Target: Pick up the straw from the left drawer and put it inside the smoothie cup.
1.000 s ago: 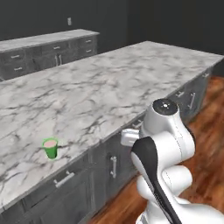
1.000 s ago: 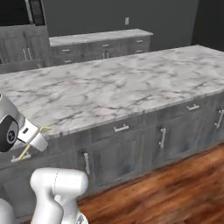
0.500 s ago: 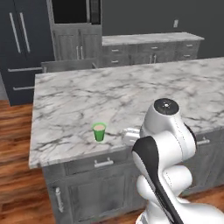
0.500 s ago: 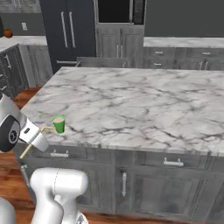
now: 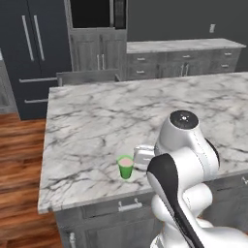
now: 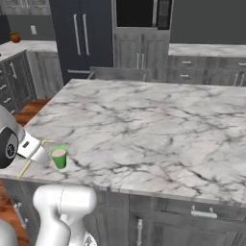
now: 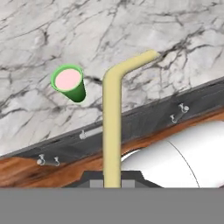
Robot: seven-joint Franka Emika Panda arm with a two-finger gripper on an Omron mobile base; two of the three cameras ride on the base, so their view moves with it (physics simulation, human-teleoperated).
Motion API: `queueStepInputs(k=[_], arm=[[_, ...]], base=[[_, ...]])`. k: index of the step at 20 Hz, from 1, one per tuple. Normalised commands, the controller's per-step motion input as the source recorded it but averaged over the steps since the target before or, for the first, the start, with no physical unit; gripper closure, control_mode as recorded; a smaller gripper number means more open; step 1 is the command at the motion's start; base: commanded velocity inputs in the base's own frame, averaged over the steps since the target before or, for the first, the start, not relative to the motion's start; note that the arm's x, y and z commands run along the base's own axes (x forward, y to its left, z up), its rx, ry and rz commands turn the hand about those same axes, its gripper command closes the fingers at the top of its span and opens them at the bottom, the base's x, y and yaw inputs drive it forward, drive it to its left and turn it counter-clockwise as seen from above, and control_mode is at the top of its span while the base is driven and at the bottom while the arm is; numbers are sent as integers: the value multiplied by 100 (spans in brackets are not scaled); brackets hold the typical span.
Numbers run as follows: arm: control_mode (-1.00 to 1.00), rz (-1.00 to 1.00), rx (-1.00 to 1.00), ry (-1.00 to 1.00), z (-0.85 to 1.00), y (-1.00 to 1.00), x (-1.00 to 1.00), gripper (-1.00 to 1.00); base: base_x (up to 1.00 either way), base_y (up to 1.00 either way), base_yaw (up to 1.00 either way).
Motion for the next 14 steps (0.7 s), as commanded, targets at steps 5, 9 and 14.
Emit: queueStepInputs(k=[5, 9, 14], arm=[[-100, 0, -3, -12, 0, 8, 13, 100], [-100, 21, -2, -30, 1, 0, 56, 100], [-100, 53, 6, -9, 9, -20, 84, 100]], base=[[15, 19, 0], [0, 0, 0], [0, 0, 0]])
